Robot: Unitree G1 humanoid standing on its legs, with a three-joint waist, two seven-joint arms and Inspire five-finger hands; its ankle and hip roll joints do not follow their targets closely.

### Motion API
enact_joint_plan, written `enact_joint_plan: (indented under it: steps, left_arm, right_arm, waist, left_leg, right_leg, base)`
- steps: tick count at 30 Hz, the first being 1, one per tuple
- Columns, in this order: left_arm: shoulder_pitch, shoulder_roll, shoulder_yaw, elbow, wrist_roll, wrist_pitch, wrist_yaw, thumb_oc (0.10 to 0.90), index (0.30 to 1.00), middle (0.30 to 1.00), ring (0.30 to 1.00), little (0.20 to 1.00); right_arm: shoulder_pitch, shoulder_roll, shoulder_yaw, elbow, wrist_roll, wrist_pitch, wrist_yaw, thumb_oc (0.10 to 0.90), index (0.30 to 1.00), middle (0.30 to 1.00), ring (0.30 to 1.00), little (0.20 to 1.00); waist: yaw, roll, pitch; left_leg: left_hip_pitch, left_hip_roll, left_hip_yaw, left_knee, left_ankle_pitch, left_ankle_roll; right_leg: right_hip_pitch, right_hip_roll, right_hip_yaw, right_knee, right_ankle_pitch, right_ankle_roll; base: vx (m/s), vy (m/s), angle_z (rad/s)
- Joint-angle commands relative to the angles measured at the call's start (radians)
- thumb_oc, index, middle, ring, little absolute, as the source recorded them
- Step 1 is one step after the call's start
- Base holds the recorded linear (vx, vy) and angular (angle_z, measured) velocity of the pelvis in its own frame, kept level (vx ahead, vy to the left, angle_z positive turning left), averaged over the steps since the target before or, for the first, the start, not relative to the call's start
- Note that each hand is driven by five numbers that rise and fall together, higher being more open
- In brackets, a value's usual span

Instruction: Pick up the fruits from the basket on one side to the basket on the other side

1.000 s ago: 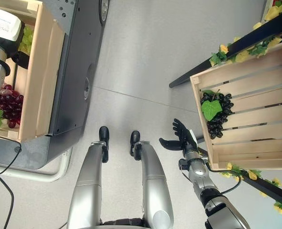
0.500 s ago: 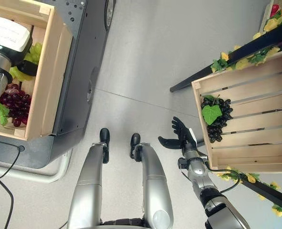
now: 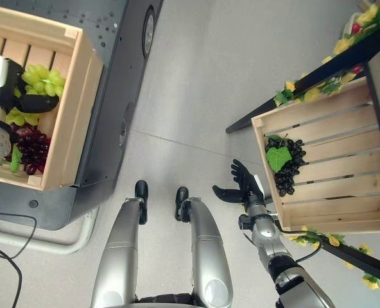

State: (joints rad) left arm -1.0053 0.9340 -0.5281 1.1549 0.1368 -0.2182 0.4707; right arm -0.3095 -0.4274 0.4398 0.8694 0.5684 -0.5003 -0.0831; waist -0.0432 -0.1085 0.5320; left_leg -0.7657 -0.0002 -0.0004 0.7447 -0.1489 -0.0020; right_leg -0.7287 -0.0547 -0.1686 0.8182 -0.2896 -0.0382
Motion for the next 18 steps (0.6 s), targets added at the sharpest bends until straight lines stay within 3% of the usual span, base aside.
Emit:
enact_joint_plan:
  steps: [1, 4, 9, 14, 18]
  left_arm:
    - [-0.034, 0.059, 0.177, -0.049, -0.250, -0.075, 0.090, 0.400, 0.300, 0.300, 0.300, 0.300]
    - [0.027, 0.016, 0.291, -0.098, -0.388, -0.130, 0.088, 0.400, 0.300, 0.300, 0.300, 0.300]
    - [0.092, -0.027, 0.370, -0.170, -0.513, -0.179, 0.091, 0.400, 0.300, 0.300, 0.300, 0.300]
    - [0.161, -0.047, 0.402, -0.247, -0.511, -0.233, 0.078, 0.400, 0.300, 0.300, 0.300, 0.300]
    - [0.237, -0.065, 0.403, -0.348, -0.485, -0.252, 0.066, 0.400, 0.300, 0.300, 0.300, 0.300]
  right_arm:
    - [0.067, -0.008, -0.053, -0.087, 0.043, -0.091, -0.050, 0.800, 0.900, 0.900, 0.900, 0.900]
    - [0.084, 0.008, -0.054, -0.118, 0.031, -0.075, -0.034, 0.800, 0.900, 0.900, 0.900, 0.900]
    - [0.107, 0.012, -0.052, -0.168, -0.003, -0.064, -0.021, 0.800, 0.900, 0.900, 0.900, 0.900]
    - [0.123, 0.005, -0.049, -0.234, -0.079, -0.056, -0.032, 0.800, 0.900, 0.900, 0.900, 0.900]
    - [0.115, -0.001, -0.052, -0.289, -0.107, -0.056, -0.035, 0.800, 0.900, 0.900, 0.900, 0.900]
  waist:
    - [0.018, 0.023, -0.012]
    - [0.015, 0.034, -0.029]
    - [0.005, 0.066, -0.074]
    - [-0.006, 0.097, -0.119]
    - [-0.002, 0.118, -0.181]
  left_leg:
    - [0.142, -0.043, 0.056, -0.116, -0.058, 0.040]
    - [0.203, -0.049, 0.064, -0.134, -0.065, 0.041]
    - [0.266, -0.057, 0.077, -0.151, -0.076, 0.043]
    - [0.336, -0.060, 0.081, -0.179, -0.086, 0.044]
    - [0.433, -0.060, 0.065, -0.250, -0.076, 0.038]
  right_leg:
    - [0.093, 0.022, 0.047, -0.093, 0.065, 0.038]
    - [0.142, 0.020, 0.052, -0.102, 0.053, 0.035]
    - [0.188, 0.006, 0.062, -0.109, 0.041, 0.035]
    - [0.238, -0.002, 0.076, -0.133, 0.039, 0.041]
    - [0.337, -0.010, 0.077, -0.211, 0.045, 0.044]
  base:
    - [0.00, -0.033, 0.03]
    - [0.01, 0.004, -0.02]
    - [0.02, 0.015, -0.08]
    - [0.01, 0.009, -0.10]
    - [0.05, -0.042, -0.07]
